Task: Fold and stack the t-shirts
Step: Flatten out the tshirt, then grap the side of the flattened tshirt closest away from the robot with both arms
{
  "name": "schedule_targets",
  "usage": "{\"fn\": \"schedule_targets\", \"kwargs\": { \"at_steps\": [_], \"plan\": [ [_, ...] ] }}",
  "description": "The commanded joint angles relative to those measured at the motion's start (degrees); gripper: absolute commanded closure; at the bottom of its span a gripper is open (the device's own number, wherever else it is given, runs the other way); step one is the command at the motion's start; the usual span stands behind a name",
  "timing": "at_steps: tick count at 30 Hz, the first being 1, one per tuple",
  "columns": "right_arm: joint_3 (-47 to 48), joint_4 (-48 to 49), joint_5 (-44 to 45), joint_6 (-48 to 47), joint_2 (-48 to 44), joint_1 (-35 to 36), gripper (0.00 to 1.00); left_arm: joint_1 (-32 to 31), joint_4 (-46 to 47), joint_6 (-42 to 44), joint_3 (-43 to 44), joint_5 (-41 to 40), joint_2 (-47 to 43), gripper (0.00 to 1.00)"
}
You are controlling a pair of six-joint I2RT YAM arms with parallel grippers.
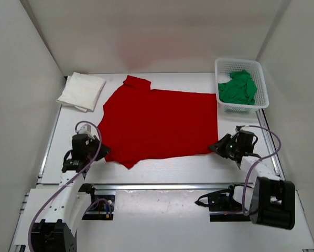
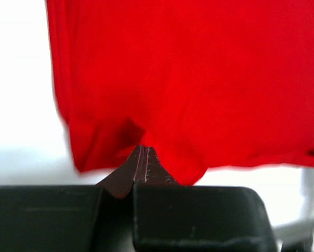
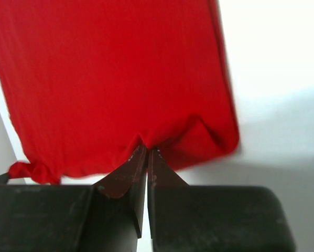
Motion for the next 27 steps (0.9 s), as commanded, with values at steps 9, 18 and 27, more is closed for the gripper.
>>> {"fn": "schedule_targets", "kwargs": {
  "at_steps": [9,18,27],
  "plan": [
    [-6.17,-8.22,6.18,1.21,-17.69,2.17,1.0,-0.05,-5.11,-1.41,4.14,8.22,-1.49,1.0],
    [4.02,1.0,7.16,1.65,-2.24,3.22,1.0,4.62,10.28,-8.7,15.56,9.71,13.0,1.0],
    [10.61,8.38,5.31,5.43,7.61,-0.39,1.0,2.6,17.5,-10.56,25.06,4.09,27.51,1.0]
  ]
}}
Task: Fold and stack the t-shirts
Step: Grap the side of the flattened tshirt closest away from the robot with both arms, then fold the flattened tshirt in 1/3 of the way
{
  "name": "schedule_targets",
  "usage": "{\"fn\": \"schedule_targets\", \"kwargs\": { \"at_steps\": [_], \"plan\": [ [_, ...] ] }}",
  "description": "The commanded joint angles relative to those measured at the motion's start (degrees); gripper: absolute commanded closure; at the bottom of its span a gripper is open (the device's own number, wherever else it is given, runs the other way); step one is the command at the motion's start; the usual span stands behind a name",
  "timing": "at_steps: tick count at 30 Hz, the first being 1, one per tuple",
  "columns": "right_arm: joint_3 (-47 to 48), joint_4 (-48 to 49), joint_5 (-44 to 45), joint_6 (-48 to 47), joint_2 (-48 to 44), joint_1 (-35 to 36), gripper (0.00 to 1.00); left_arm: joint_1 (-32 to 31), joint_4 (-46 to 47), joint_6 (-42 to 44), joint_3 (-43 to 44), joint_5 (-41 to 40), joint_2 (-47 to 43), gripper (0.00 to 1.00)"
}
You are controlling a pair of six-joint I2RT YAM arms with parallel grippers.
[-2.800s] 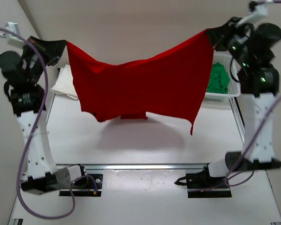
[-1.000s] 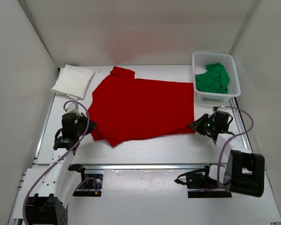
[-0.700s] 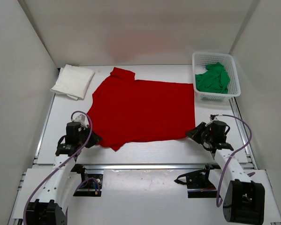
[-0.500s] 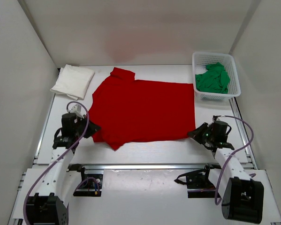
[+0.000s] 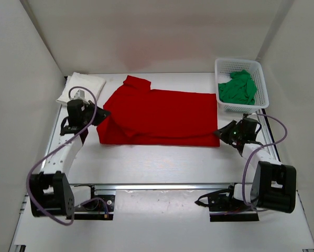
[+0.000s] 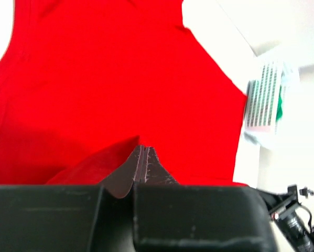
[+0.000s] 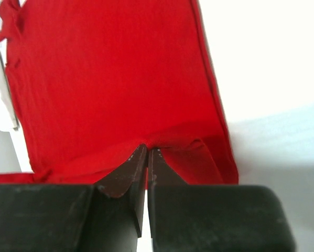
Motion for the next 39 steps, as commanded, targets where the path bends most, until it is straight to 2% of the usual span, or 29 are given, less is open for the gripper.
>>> {"fn": "schedule_targets", "kwargs": {
  "at_steps": [1,9,11,20,21,23,24,25,26,27,28,29,30,33,34,36,37,39],
  "plan": [
    [3.38,6.37,-0.55,1.67,3.69,0.04,1.0,0.09,4.98,-0.92,6.07,-2.14,5.13,1.0],
    [10.58,8.41,0.85,2.9,14.42,1.89,1.0,-0.62,2.79,2.25,19.25,-5.03,23.41,1.0],
    [10.94,8.41,1.55,2.73,15.74,2.33,1.0,-2.8,3.22,2.86,20.93,-5.12,26.41,1.0],
    [13.05,9.46,2.96,2.11,19.96,2.24,1.0,-4.04,-1.07,6.38,32.62,-7.06,39.16,1.0],
    [13.23,9.2,3.14,1.85,20.4,2.42,1.0,-3.44,-0.82,6.81,32.8,-7.06,39.69,0.99],
    [13.75,9.02,3.23,2.11,20.23,2.77,1.0,-3.61,-2.13,6.73,33.51,-6.97,40.22,0.83],
    [13.5,9.19,2.7,2.46,20.23,2.16,0.96,-2.91,-1.87,6.56,33.33,-5.4,39.96,0.79],
    [13.06,9.37,2.7,2.38,19.36,1.98,0.88,-2.38,-1.44,6.03,32.55,-4.52,39.61,0.69],
    [12.7,9.46,3.22,2.29,18.04,2.24,0.84,-2.11,-1.26,5.5,31.06,-4.34,38.22,0.56],
    [12.35,9.37,3.57,2.37,15.94,1.63,0.78,-1.85,-0.21,5.59,28.7,-3.99,35.25,0.49],
    [11.91,9.29,4.45,1.59,15.22,1.54,0.71,-1.93,0.32,5.41,27.02,-5.11,33.65,0.49],
    [11.82,8.59,5.5,1.24,12.69,1.71,0.68,-1.85,1.46,5.32,23.96,-5.3,30.5,0.5],
    [11.91,6.84,7.43,0.45,10.49,1.71,0.65,-0.37,2.6,4.71,20.19,-6.26,26.64,0.55],
    [11.04,4.81,11.21,-2.19,5.66,2.59,0.62,-0.09,4.71,3.66,9.91,-4.78,17.58,0.61],
    [10.16,4.45,11.66,-2.72,5.03,3.46,0.64,-0.18,5.59,2.96,5.43,-3.9,14.68,0.62],
    [7.44,4.36,12.89,-3.25,2.31,4.26,0.9,-0.97,6.04,1.82,-1.25,-3.55,10.72,0.69],
    [6.82,4.19,12.72,-3.34,1.25,4.96,0.97,-1.23,7.87,1.98,-5.47,-3.19,8.87,0.7],
    [4.36,4.53,12.37,-3.86,0.54,6.02,1.0,0.6,8.76,1.11,-9.1,-1.97,8.14,0.72]
  ]
}}
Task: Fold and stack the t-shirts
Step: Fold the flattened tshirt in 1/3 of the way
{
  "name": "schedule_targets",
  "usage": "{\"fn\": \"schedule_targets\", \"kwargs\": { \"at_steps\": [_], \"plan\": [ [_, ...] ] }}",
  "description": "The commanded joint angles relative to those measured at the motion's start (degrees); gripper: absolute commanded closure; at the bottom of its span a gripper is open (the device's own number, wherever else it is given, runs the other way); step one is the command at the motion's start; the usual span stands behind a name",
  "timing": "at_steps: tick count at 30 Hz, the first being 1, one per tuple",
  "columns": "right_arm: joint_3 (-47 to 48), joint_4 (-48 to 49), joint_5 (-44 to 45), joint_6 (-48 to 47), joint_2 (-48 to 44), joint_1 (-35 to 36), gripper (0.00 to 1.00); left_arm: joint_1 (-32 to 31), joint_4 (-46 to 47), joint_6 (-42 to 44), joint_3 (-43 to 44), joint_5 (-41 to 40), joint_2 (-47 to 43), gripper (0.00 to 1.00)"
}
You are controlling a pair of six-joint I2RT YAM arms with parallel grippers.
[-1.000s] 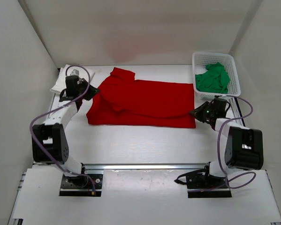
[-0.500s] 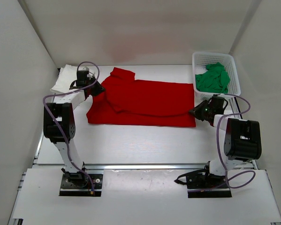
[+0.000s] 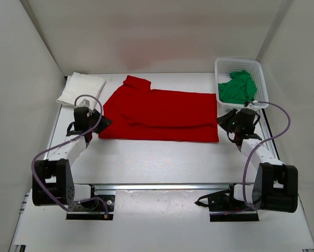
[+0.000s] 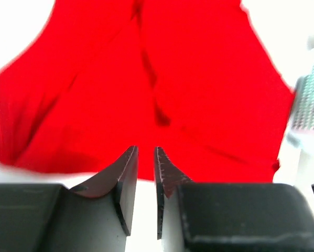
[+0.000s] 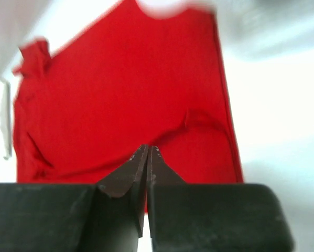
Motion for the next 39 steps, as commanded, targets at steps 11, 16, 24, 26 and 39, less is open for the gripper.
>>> {"fn": "schedule_targets", "kwargs": {
  "at_steps": [11,16,24,26,39],
  "plan": [
    [-8.07,-5.1,11.27,-7.6,0.54,2.55,0.63,5.64,2.9,-1.78,-9.71,-2.2,0.35,0.43],
    [-6.49,-7.12,13.12,-7.7,1.33,3.34,0.6,7.31,1.68,-2.04,-9.36,-2.29,2.8,0.43],
    [-7.19,-9.5,18.84,-7.52,-0.5,5.45,0.61,7.58,3.61,-2.4,-10.23,-1.86,5.61,0.57],
    [-7.1,-9.41,17.09,-7.96,0.54,4.93,0.6,8.02,4.22,-2.83,-10.24,-0.28,6.41,0.65],
    [-10.78,-9.06,6.8,-4.71,-2.24,0.8,1.0,18.81,2.75,-4.69,-16.38,11.24,5.81,1.0]
  ]
}}
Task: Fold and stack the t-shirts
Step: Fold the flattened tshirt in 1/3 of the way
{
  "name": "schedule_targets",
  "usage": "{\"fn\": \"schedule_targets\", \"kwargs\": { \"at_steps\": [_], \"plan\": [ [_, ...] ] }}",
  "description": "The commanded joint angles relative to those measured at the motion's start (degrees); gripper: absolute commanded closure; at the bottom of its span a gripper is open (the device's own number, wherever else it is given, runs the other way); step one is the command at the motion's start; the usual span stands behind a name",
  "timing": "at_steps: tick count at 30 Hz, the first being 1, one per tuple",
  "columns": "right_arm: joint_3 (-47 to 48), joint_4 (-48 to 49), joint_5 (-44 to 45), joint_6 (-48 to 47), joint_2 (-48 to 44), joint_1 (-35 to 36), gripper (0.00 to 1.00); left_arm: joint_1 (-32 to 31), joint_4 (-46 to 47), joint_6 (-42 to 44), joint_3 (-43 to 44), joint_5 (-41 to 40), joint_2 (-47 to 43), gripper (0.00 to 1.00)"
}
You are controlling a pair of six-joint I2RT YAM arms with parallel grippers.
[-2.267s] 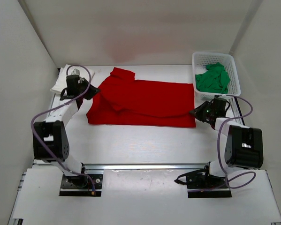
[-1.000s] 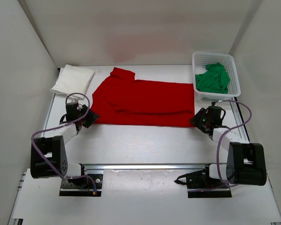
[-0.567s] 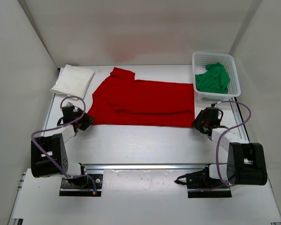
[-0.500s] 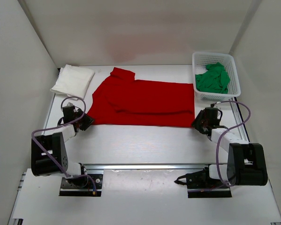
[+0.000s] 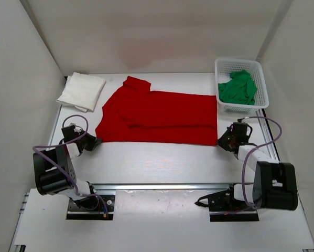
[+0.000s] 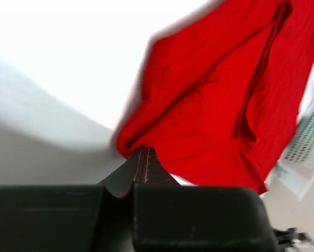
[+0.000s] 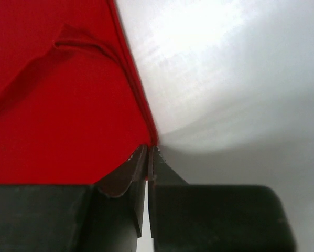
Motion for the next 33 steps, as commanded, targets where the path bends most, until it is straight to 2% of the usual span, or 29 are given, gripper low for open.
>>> {"fn": "schedule_targets", "kwargs": {
  "at_steps": [1,6,10,12,13,16,17,18,20,21,23,25,26,31,32,33],
  "plan": [
    [-3.51,-0.38,-2.71,1.8,-7.02,-2.05,1.0,4.27,-5.96,1.52,-4.1,2.28,-4.77,1.0],
    [-9.22,-3.97,-5.79,2.68,-16.25,-5.39,1.0,8.05,-15.87,5.56,-5.51,-0.16,-13.3,1.0],
    [-10.19,-9.68,-1.06,2.86,-24.34,-2.85,1.0,5.07,-23.72,6.45,-7.97,-2.2,-21.74,1.0],
    [-10.03,-9.96,0.09,3.21,-26.02,-1.0,0.9,4.63,-24.08,6.8,-7.54,-2.28,-23.68,0.86],
    [-9.85,-9.88,-0.86,3.04,-26.37,-1.17,0.86,3.67,-24.6,7.58,-5.8,-2.55,-24.3,0.75],
    [-7.13,-10.13,-2.54,2.34,-26.12,-2.05,0.69,0.51,-25.93,9.17,0.18,-3.51,-24.3,0.61],
    [-6.25,-10.14,-2.97,2.86,-26.55,-1.79,0.67,-1.07,-25.84,9.52,1.59,-3.25,-24.82,0.59],
    [-5.11,-10.14,-2.98,2.6,-26.55,-0.74,0.63,-2.39,-25.58,10.31,2.39,-4.64,-25.35,0.61],
    [-3.17,-10.05,-1.06,2.16,-26.21,1.01,0.6,-8.26,-21.72,10.75,4.49,-4.31,-25.89,0.78],
    [-1.51,-10.05,0.17,1.64,-26.03,1.72,0.6,-9.95,-20.23,10.23,4.59,-4.31,-25.36,0.79],
    [0.61,-8.92,1.5,0.84,-25.07,3.31,0.65,-18.62,-17.16,8.04,5.64,-7.53,-23.7,0.89],
    [1.84,-7.33,0.98,0.14,-24.27,6.72,0.99,-24.26,-13.64,6.29,6.52,-10.96,-20.02,0.97],
    [2.19,-6.63,0.28,0.14,-23.31,7.69,0.99,-26.21,-11.88,5.06,6.79,-11.68,-18.87,1.0],
    [2.99,-1.35,-1.57,-0.74,-18.04,16.74,1.0,-29.48,-2.73,-1.01,9.68,-12.05,-5.88,1.0],
    [3.16,-0.83,-2.7,-0.92,-16.11,17.28,1.0,-29.91,-2.03,-2.24,10.65,-11.95,-4.54,0.96],
    [3.34,-0.73,-3.5,-1.01,-14.62,18.85,1.0,-29.83,-0.45,-3.9,10.83,-11.52,-2.35,0.88]
  ]
}}
